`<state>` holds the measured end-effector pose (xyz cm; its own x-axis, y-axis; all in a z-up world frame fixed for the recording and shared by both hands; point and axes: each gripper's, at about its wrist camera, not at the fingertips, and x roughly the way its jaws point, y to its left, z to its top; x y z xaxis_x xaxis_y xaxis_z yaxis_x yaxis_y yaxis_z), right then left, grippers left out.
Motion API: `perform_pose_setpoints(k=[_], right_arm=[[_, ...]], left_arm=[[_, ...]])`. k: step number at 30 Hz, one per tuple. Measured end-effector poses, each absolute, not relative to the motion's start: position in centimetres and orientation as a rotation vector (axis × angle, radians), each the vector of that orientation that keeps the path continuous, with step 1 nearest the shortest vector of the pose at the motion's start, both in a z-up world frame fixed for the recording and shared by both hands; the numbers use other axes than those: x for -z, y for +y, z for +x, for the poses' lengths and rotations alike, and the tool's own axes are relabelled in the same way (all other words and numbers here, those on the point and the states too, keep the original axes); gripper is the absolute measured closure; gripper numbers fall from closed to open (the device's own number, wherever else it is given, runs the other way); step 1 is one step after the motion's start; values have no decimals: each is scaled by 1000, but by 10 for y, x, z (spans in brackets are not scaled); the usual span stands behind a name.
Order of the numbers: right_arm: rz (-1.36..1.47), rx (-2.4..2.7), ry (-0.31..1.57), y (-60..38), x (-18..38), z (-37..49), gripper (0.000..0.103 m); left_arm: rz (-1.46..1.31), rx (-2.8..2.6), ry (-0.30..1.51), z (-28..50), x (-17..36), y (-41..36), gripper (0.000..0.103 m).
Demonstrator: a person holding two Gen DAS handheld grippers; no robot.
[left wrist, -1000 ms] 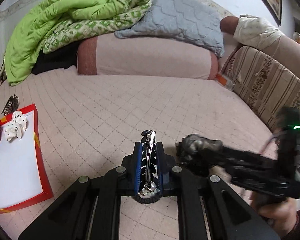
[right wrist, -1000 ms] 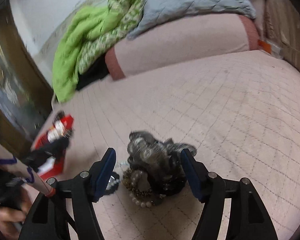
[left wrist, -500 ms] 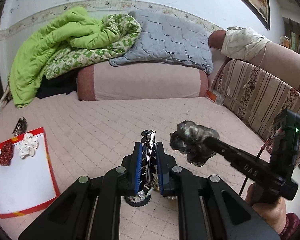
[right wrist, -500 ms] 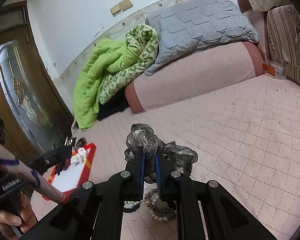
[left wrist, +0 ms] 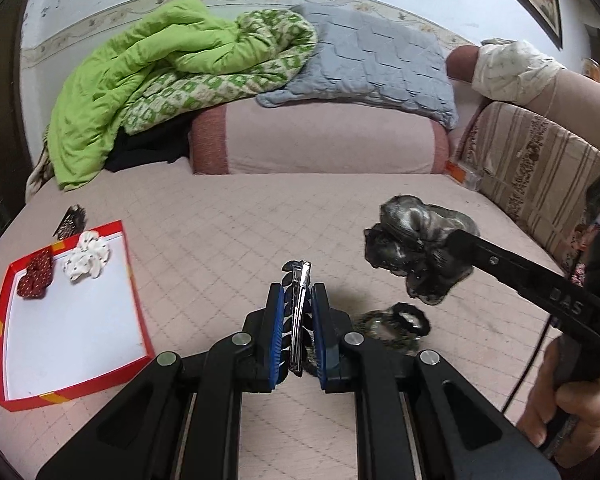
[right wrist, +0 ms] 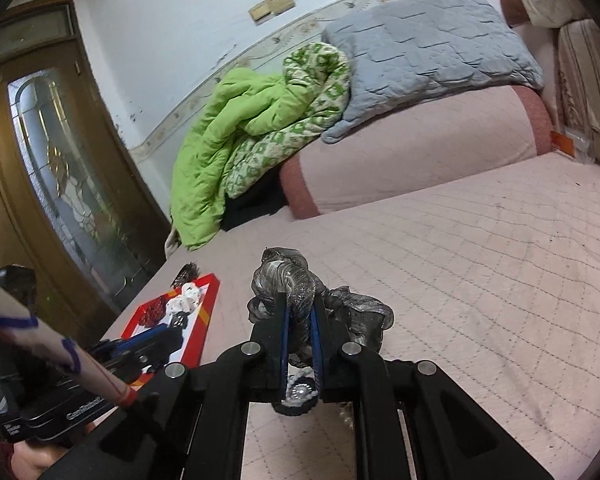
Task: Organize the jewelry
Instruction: 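Lift the claw clip with the left gripper while the right gripper grasps the grey-black hair clip, then carry both clips over the tray and release them inside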
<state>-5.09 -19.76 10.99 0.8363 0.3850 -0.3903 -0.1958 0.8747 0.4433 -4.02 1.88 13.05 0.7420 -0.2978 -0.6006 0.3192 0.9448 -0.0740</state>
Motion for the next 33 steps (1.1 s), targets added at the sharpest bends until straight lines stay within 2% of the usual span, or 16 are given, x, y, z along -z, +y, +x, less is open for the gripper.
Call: perform_pose_setpoints(k=[19,33], right_arm=[[362,-397,589,-109,-102,-43,92],[287,-520,632,-4,-129,-7,92]], left_arm=[[-92,217,650,-20,-119,131,90],[-257,32,681,9,-107,270,90]])
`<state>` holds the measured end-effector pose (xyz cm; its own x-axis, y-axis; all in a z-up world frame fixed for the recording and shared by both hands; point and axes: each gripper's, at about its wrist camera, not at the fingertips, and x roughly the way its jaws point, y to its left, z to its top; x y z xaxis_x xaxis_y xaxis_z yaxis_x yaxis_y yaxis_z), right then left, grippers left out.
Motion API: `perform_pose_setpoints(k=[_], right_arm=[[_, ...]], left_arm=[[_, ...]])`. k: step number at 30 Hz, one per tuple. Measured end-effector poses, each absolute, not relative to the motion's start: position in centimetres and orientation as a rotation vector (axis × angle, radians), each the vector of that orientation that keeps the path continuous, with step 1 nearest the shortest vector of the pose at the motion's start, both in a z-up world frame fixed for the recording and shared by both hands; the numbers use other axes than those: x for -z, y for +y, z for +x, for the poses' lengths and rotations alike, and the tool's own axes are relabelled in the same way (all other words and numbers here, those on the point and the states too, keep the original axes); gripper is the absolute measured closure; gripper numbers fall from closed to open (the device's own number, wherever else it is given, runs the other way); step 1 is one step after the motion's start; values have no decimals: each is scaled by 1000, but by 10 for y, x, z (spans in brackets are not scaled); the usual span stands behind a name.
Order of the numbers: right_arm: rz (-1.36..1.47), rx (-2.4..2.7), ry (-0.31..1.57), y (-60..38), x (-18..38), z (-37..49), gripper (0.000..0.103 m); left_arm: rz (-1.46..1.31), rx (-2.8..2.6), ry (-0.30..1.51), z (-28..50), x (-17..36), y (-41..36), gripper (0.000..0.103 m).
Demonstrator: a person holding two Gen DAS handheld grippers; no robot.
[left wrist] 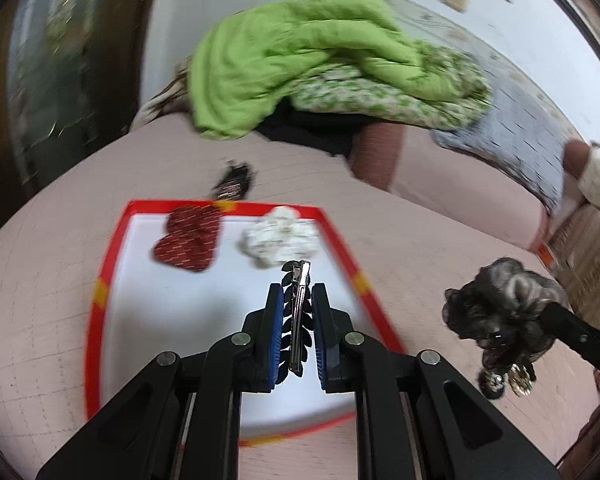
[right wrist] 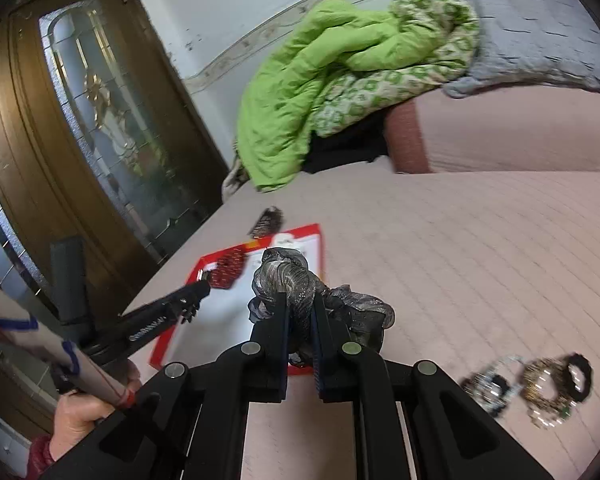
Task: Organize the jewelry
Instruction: 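Carry both clips over the tray and release them inside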
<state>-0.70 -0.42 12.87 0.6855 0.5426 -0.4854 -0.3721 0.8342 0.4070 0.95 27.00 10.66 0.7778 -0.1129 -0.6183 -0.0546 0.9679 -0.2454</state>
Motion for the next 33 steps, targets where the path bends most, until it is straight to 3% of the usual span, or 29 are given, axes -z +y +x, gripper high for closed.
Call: perform_pose_setpoints(k=[18,33], right_arm=[[190,-532,752,100,-104,85,92],[69,-502,828,141,-66,139,92]], left_arm=[[-358,-7,823,74,-65,325,90],[-362,-1,894,103,-47,320,90]])
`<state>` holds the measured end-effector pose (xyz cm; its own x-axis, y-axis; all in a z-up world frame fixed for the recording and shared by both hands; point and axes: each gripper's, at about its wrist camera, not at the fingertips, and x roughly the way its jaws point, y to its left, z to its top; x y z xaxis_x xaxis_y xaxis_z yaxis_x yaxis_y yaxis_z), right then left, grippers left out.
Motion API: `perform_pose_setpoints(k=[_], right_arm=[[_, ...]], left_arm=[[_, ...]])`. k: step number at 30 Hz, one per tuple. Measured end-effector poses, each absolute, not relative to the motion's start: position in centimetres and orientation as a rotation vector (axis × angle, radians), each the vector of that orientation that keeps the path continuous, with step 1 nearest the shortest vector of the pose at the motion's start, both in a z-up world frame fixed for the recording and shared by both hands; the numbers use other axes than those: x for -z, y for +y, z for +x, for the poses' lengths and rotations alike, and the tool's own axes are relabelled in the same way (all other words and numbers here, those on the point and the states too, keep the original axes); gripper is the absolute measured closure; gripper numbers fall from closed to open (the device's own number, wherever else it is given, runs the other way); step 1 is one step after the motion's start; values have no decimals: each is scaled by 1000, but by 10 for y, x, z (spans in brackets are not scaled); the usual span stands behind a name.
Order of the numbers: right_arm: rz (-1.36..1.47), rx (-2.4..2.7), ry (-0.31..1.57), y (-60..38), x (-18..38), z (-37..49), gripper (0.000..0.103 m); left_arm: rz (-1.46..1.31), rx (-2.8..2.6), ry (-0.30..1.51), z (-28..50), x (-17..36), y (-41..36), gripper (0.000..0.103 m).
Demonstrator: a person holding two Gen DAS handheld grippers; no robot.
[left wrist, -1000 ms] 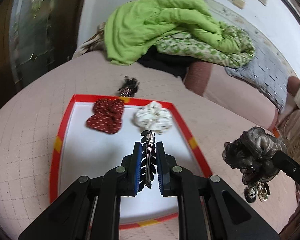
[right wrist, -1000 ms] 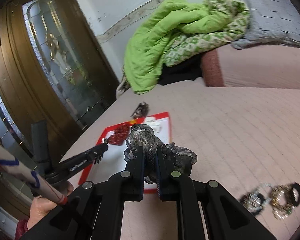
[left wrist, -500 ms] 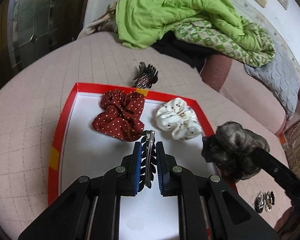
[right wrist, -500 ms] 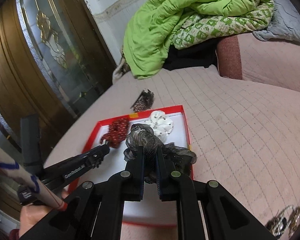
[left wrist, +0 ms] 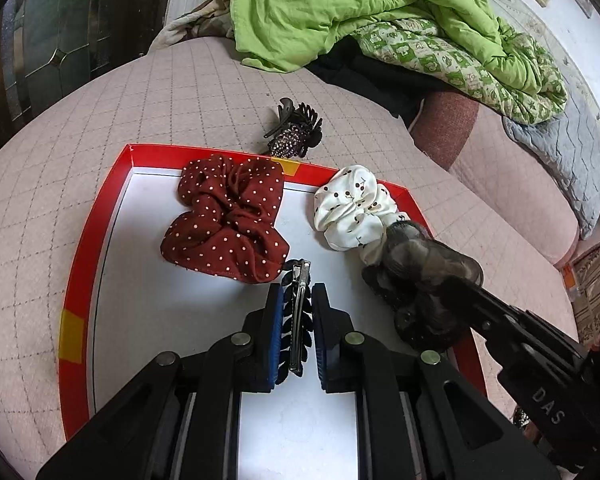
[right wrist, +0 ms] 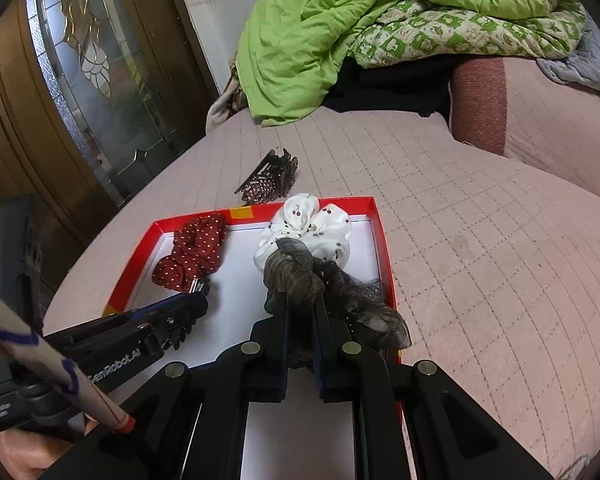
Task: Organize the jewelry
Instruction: 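Carry both clips over the tray and release them inside, then move both grippers back to the bracelets on the bed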
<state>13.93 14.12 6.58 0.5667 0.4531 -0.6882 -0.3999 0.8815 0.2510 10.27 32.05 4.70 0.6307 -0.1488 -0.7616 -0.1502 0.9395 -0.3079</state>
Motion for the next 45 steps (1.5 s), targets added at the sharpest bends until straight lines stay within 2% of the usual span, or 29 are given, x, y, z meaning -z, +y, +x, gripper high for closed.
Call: perform_pose_setpoints(k=[8,10,12,14,34,45], right_arm=[[99,-509,846,134,-60,142,87],[108,-510,848,132,-60,141,82],[131,-511,844,129,-63,139,74],[145,-519,833,126,-67,138,73],[295,-549,767,83,-98,107,71],[389,-443,753,-36,-91,41,71]], left_arm=[[-351,-23,902,102,-44,322,89],[-351,-28,900,102,-44,322,84],[-356,-33,892,101,-45,322,72],[-360,-44,882,100,-46,323,67],[-325,-41,772,85,-72,309,67],[-210,97,686,51,-95,230,67]])
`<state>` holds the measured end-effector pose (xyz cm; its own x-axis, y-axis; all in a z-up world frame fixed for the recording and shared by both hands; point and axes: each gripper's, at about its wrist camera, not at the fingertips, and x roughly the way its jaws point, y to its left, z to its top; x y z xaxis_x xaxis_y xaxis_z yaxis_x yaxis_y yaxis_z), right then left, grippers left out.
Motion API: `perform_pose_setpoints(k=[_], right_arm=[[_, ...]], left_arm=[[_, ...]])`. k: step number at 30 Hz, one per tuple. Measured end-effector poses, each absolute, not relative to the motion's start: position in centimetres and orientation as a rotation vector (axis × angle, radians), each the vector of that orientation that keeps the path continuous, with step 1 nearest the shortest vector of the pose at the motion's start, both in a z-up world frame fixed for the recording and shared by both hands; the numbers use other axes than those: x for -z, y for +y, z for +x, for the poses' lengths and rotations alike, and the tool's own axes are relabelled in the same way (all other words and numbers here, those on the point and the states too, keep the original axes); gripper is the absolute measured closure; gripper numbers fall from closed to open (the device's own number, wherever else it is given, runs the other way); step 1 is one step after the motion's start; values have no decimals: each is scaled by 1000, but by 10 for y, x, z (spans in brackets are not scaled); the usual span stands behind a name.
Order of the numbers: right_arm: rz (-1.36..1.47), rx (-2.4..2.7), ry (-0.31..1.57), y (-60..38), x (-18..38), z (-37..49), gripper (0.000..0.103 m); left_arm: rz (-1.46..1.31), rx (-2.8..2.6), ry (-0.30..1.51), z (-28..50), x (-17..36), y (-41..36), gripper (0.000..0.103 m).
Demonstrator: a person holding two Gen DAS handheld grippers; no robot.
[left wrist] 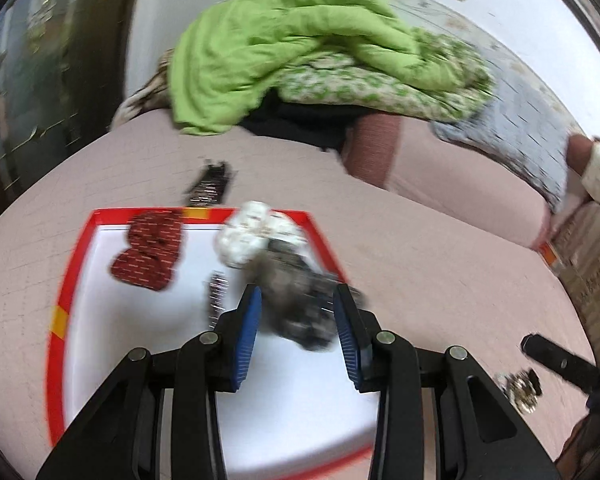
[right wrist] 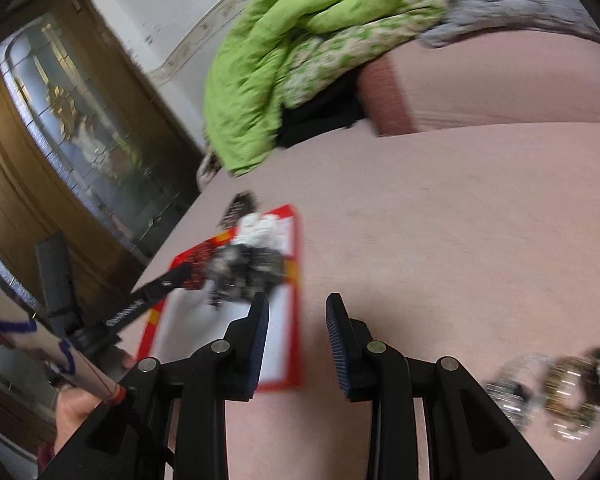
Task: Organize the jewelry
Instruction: 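Move both grippers back to the bracelets on the bed, then grasp the pale bead bracelet with the left gripper while the right gripper grasps the black hair tie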
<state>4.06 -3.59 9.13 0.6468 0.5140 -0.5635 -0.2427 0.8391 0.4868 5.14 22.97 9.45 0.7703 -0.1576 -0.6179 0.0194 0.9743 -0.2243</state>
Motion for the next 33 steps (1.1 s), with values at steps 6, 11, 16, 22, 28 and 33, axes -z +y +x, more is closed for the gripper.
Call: perform_pose_setpoints(k=[6,11,16,22,28,33], right_arm=[[429,-239,725,-145,-78,7,71],[550,-31,820,-233,-41,-5,71],[540,-35,893,-250,-28,-5,71],[504,-89,947,-243,-17,4,71],[325,-72,1024,-223,0,17,72],[306,6,995,-231,-8,16,93]], left_arm=[[-155,255,760,37,-80,157,67],[-104,371,825,23,-64,100,67],[-91,443,883,21,-53,60,67],[-103,481,938,27,-45,32,67],[-81,495,981,39,-39,12,67],[-82,517,1002,49,-41,5,67]])
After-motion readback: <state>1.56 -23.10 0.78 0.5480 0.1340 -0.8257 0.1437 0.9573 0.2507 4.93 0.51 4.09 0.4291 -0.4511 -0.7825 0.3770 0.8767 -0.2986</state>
